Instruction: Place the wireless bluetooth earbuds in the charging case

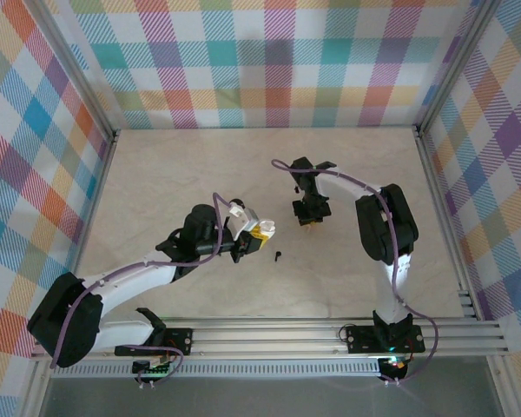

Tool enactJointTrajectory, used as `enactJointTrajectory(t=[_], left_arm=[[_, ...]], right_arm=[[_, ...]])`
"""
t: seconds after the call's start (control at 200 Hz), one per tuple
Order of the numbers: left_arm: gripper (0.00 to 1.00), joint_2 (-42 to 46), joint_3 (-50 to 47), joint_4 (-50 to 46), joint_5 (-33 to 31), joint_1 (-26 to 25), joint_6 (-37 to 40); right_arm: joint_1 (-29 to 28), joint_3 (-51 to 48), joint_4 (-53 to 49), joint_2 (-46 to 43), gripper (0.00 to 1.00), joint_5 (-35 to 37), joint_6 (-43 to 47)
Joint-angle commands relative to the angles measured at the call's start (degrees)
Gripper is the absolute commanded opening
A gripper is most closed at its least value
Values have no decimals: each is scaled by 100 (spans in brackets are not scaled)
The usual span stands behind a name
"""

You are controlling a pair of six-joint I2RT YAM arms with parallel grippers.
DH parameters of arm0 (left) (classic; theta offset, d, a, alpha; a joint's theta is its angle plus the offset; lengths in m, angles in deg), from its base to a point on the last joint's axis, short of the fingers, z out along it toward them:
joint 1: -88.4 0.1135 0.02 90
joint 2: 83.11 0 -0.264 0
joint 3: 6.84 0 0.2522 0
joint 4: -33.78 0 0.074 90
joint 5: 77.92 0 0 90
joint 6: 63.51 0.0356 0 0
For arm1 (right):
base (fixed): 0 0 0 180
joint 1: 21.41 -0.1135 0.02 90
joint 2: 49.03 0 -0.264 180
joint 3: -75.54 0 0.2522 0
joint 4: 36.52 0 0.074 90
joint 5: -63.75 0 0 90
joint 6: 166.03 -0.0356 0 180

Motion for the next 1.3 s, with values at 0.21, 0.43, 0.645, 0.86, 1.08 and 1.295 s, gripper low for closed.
enactJointTrajectory(t=[0.21,0.43,0.645,0.86,1.08,1.295], left_arm=[[0,114,194,-22,-65,-109,2],[0,50,251,-24,-41,-109,11],[0,-75,300,1,-4,-116,20],[0,-140,300,28,10,-114,24],[0,-51,265,-76,-12,-114,113],[0,27,194,-121,-47,-118,166]], right_arm=[[173,-349,355,-540,33,-840,-408],[445,-757,645,-1016,32,-1167,-702],[413,-684,231,-947,25,-865,-1310],[126,-675,303,-912,23,-355,-1977],[68,-375,168,-533,23,-242,-2056],[43,-194,45,-293,23,-251,-2014]])
